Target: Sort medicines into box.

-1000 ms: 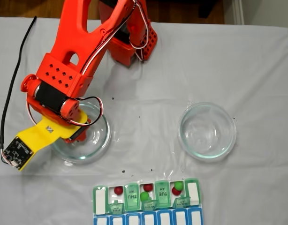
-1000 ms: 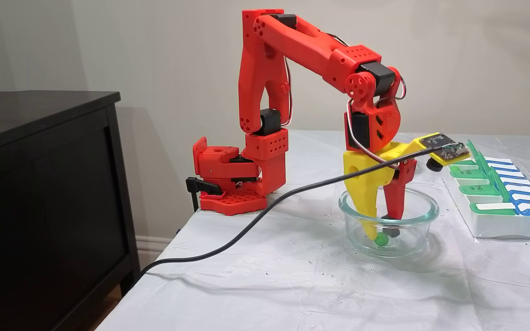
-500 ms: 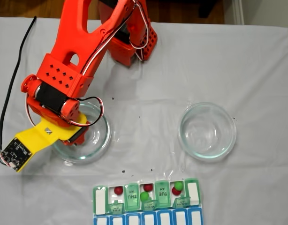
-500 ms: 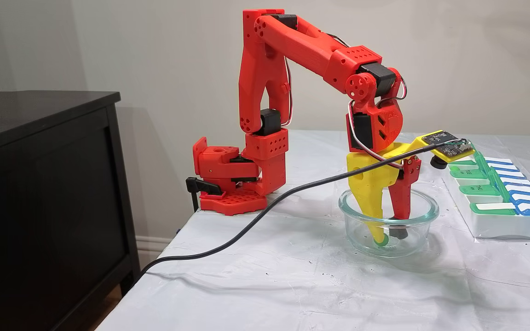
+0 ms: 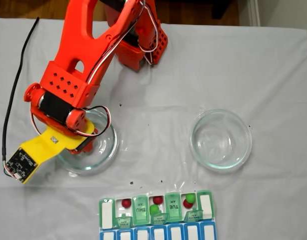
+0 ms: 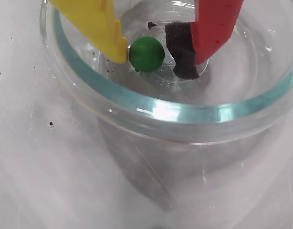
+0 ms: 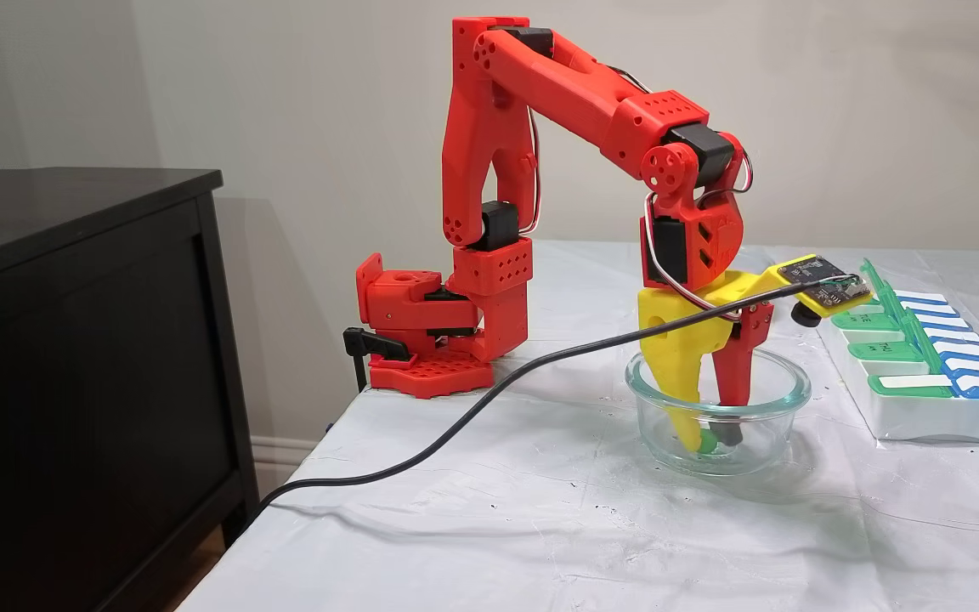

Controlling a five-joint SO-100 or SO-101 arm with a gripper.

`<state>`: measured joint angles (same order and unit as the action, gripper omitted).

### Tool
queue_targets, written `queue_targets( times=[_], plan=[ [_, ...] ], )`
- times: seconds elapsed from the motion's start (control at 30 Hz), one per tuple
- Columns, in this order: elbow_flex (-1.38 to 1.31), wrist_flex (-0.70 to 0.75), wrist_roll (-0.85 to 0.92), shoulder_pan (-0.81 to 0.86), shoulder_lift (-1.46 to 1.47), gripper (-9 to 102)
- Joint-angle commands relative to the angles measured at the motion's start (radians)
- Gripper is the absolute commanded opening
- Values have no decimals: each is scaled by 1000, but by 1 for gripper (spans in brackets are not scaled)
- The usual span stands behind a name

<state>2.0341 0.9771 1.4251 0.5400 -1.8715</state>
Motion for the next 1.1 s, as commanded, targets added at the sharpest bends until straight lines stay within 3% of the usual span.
queue_targets(
  times=[0.0,0.4,0.57,0.9,1.07],
  plan=[
    [-48,6,-5,-9,-12,17],
    [-28,-12,-11,-12,-17,16],
    [-12,-34,-23,-14,-29,6],
    [2,-48,-43,-15,-52,0],
    [-38,18,-58,-15,-106,0]
  ],
)
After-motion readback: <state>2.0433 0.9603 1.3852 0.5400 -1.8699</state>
